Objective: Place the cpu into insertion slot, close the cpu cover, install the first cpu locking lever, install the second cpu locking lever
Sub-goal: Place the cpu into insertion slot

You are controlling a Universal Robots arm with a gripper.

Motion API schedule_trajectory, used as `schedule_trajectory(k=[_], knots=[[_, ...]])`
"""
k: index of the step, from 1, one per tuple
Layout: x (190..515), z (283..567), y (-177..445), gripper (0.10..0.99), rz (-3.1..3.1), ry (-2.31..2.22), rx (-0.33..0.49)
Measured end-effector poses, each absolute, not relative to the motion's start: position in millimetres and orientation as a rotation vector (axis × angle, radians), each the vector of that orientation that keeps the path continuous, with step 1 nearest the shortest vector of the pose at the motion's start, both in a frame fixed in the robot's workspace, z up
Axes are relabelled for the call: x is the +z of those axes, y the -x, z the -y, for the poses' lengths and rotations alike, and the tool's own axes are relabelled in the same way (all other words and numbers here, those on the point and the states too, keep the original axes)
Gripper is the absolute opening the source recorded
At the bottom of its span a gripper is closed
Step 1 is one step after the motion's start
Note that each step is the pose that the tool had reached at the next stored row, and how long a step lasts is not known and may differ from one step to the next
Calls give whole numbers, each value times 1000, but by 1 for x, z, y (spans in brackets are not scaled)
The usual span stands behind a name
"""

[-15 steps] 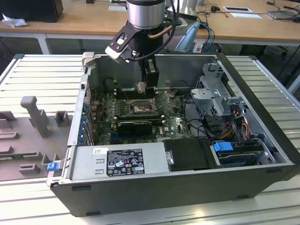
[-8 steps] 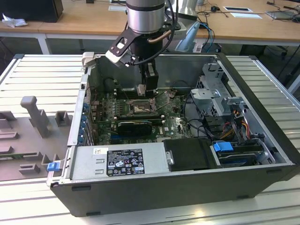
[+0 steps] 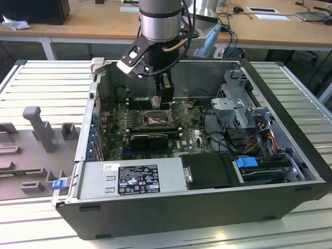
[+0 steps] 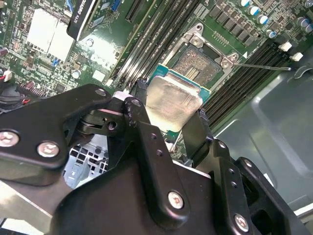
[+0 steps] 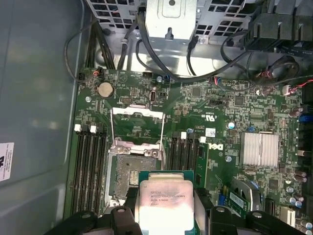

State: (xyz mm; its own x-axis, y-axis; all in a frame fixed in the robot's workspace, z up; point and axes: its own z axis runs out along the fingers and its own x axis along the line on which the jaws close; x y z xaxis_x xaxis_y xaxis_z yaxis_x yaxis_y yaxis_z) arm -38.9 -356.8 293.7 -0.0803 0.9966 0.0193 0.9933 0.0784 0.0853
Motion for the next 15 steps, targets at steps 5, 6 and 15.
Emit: schedule_trajectory(k=[5, 6, 15], knots=[[290, 357, 39, 533, -2273, -2102, 117], [289, 357, 39, 533, -2272, -2102, 117], [281, 357, 39, 533, -2272, -2102, 117]])
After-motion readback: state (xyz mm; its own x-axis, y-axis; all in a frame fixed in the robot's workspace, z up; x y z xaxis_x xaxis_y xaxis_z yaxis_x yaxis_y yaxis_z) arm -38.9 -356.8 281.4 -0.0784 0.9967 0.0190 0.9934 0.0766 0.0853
